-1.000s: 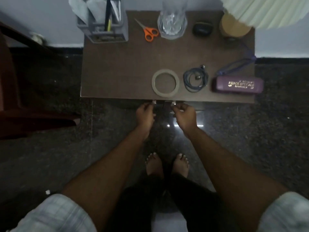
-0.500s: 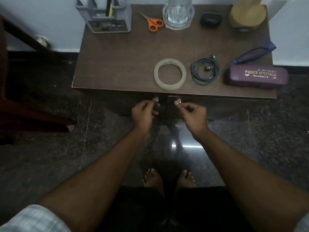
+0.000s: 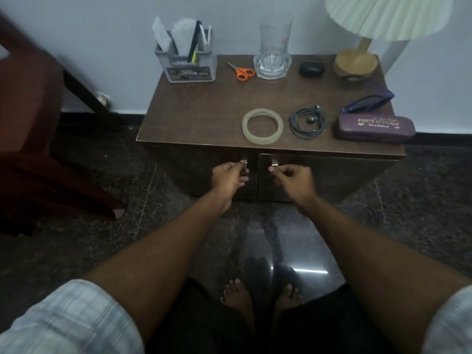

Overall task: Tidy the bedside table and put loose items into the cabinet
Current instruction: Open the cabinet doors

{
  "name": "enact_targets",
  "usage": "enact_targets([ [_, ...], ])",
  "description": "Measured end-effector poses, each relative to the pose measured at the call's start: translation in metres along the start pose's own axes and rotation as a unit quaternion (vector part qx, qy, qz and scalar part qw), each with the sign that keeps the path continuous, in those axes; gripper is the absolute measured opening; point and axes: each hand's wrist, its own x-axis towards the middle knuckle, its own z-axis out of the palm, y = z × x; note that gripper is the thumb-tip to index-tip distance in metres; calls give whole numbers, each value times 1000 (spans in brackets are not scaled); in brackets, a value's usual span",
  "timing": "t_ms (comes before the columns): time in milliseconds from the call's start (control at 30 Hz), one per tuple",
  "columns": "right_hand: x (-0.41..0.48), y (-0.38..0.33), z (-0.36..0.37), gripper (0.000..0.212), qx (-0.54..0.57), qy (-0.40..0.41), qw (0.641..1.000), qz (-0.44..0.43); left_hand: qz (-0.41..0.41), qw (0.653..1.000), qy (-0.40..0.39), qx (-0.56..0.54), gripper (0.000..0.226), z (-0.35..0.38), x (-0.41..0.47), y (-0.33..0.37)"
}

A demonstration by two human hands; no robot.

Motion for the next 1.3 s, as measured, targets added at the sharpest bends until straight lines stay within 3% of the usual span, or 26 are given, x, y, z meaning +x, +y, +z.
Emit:
enact_targets([
  [167, -17, -29, -6, 47, -3, -36, 994, 101, -57, 997, -32, 27, 37, -7, -22, 13],
  [333, -42, -39, -8, 51, -22, -50, 987, 148, -69, 996, -20, 50, 57, -9, -49, 16],
  [500, -56, -39, -7, 97, -15, -49, 984, 172, -91, 992, -7, 84, 69, -14, -70, 20],
  [633, -68, -35, -8, 126, -27, -22, 983, 179, -104, 988, 20, 114, 95, -18, -75, 11],
  [767, -85, -33, -11, 140, -54, -8, 981, 188, -125, 983, 11, 137, 77, -30, -80, 6],
  [833, -96, -31, -13, 135, -74, -1, 979, 190, -124, 982, 9, 144, 66, -35, -83, 5],
  [900, -105, -31, -19, 115, -87, -3, 977, 193, -117, 983, 15, 140, 57, -40, -87, 4],
  [1033, -126, -35, -31, 41, -81, -22, 977, 194, -103, 986, 16, 133, 40, -54, -98, -1],
  [1133, -144, -39, -39, 27, -103, -40, 974, 197, -89, 983, 22, 157, 32, -72, -113, -3],
  [1300, -169, -49, -54, 18, -164, -32, 954, 248, -48, 971, 51, 229, 42, -106, -140, -9],
])
